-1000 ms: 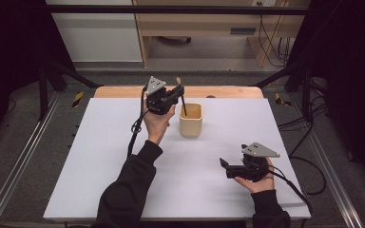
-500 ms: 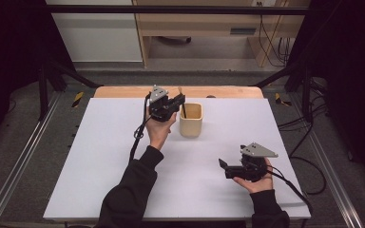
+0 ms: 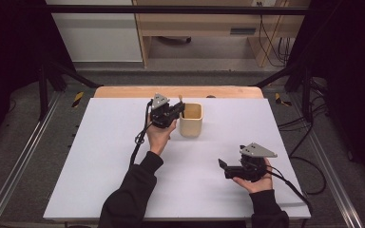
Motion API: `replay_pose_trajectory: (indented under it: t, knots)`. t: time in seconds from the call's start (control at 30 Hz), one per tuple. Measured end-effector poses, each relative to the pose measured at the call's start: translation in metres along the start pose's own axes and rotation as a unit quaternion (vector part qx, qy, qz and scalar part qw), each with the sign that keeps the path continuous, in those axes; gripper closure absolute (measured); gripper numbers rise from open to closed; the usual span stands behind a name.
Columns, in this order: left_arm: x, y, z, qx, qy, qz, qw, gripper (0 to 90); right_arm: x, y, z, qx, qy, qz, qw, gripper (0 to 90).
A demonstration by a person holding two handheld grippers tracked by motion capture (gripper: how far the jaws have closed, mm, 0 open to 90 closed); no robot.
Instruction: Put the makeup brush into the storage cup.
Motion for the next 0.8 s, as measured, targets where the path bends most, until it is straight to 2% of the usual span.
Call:
replay_pose_trajectory:
  t: [0.3, 0.5, 0.67, 0.8]
  knots:
    - [-0.012, 0.001, 0.004, -0.003, -0.023, 0.003, 0.9997, 82.8, 0.0, 0.0, 0.0, 0.0, 0.001, 0.0, 1.0, 5.3]
    - [-0.016, 0.003, 0.001, -0.003, -0.026, 0.005, 0.9996, 79.4, 0.0, 0.0, 0.0, -0.001, 0.002, 0.001, 1.0, 5.2]
    - [-0.018, 0.003, -0.01, -0.003, -0.027, 0.002, 0.9996, 73.9, 0.001, 0.001, -0.001, -0.002, 0.002, 0.0, 1.0, 5.2]
    - [-0.02, 0.008, -0.026, -0.01, -0.023, 0.004, 0.9997, 65.7, 0.001, 0.001, -0.002, -0.003, 0.002, 0.0, 1.0, 5.1]
Point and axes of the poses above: each handheld gripper's, and its own axes: z roughly forward along the jaws, x roughly out of its top, y roughly to its right, the point moved 8 cm from there along z, roughly forward along the jaws, and after that the axes turned 2 degrees about -x, right-handed, at the moved point
